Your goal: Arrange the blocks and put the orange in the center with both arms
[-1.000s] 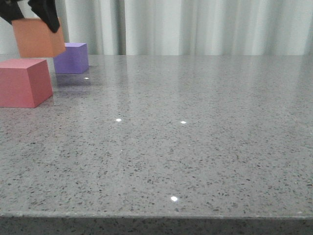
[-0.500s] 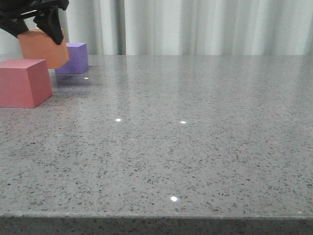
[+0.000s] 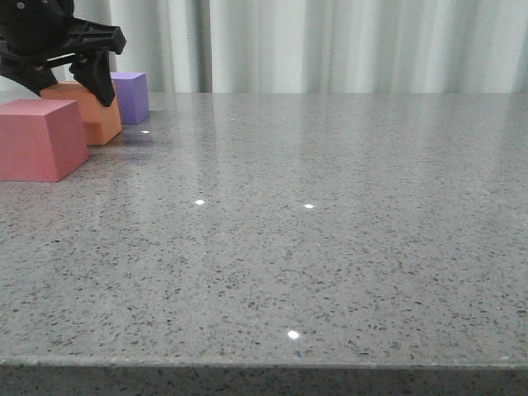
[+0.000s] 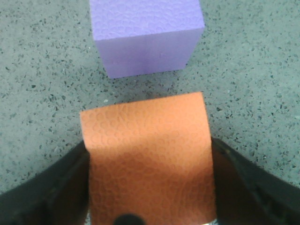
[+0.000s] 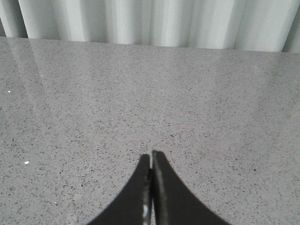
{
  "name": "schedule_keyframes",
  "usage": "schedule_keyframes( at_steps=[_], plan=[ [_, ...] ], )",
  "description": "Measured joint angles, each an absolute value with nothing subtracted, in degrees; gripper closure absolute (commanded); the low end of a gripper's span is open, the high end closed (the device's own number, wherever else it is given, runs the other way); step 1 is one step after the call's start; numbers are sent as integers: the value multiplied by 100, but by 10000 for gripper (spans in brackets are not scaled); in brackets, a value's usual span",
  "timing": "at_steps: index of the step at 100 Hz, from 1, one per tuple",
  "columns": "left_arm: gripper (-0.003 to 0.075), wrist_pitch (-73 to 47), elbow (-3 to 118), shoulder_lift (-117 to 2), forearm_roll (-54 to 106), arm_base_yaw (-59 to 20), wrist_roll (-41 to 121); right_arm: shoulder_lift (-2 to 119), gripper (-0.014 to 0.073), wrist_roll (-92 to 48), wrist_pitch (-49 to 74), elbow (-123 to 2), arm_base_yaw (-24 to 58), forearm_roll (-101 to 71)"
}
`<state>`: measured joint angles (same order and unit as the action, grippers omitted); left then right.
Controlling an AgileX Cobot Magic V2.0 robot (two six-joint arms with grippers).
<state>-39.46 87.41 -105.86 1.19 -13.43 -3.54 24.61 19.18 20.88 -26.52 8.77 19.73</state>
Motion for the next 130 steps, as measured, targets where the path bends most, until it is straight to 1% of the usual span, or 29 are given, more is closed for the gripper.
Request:
schedule_keyframes(
  at_steps=[9,16,45,59,71,96,130],
  plan=[
    [74,-3946,8741,-10589,119,-1343,-354,2461,660,1918,2088,-2652,877,1973],
    [35,-3946,8741,-10600,119,-1343,-354,2461,660,1918,2088,-2652,877,1973],
    [40,-3946,8727,-10424,119,-1343,-354,2461,660,1918,2088,-2652,877,1973],
    [40,-3935,8696,-9912,119,-1328,-354,2461,660,1918,2088,-2652,877,1973],
    [40,-3790,8397,-9247,141,-1194,-354,2461,660,1918,2088,-2652,877,1973],
    [40,-3328,6788,-7450,184,-773,-354,2461,660,1918,2088,-2652,877,1973],
    [40,-2862,4490,-4652,315,-763,-354,2461,660,1918,2088,-2652,877,1973]
  ],
)
